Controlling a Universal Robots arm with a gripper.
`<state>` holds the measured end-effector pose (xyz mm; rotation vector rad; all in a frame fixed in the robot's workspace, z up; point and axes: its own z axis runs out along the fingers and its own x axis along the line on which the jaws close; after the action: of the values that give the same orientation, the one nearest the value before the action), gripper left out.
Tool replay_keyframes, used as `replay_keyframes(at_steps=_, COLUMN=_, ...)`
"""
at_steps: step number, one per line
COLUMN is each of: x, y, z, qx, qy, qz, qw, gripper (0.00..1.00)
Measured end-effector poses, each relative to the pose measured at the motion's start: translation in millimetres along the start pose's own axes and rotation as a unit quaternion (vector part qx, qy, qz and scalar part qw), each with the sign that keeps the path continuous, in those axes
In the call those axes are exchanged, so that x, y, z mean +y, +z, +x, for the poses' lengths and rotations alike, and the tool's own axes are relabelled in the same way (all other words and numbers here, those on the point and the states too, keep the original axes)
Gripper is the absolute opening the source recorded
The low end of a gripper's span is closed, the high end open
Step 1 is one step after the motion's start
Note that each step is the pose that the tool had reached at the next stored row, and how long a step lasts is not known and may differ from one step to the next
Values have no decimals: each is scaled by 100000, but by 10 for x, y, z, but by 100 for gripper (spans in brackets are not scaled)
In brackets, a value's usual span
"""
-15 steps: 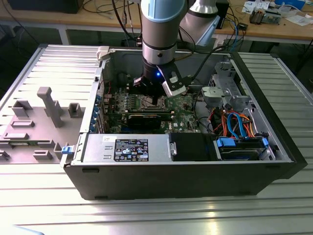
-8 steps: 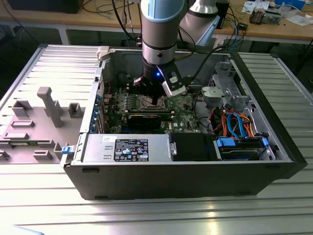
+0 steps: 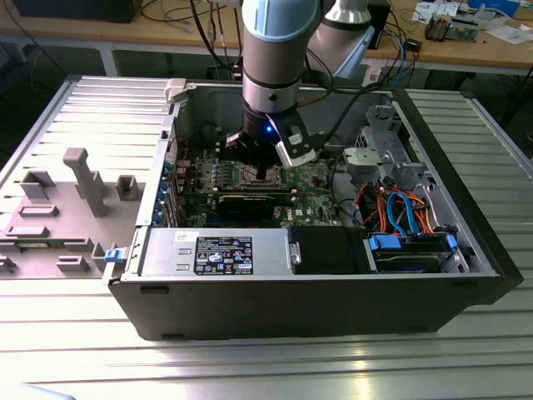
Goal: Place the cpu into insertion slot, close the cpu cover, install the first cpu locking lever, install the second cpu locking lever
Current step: 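Install the second cpu locking lever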
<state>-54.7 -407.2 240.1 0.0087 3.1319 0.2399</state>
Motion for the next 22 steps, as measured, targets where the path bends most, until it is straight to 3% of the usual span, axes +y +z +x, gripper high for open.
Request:
replay_keyframes(at_steps=2, x=-11, y=8, z=31, qx=33, qy=2, qz=-107, qw=100000, gripper=11)
replay_keyframes(at_steps=8, x=-27, y=20, z=152, qx=133, qy=18, qz=-1059, qw=99994, gripper=11)
replay_keyframes(at_steps=22, x=-28, y=23, z=168, qx=151, qy=16, qz=-1285, qw=99992, gripper=11)
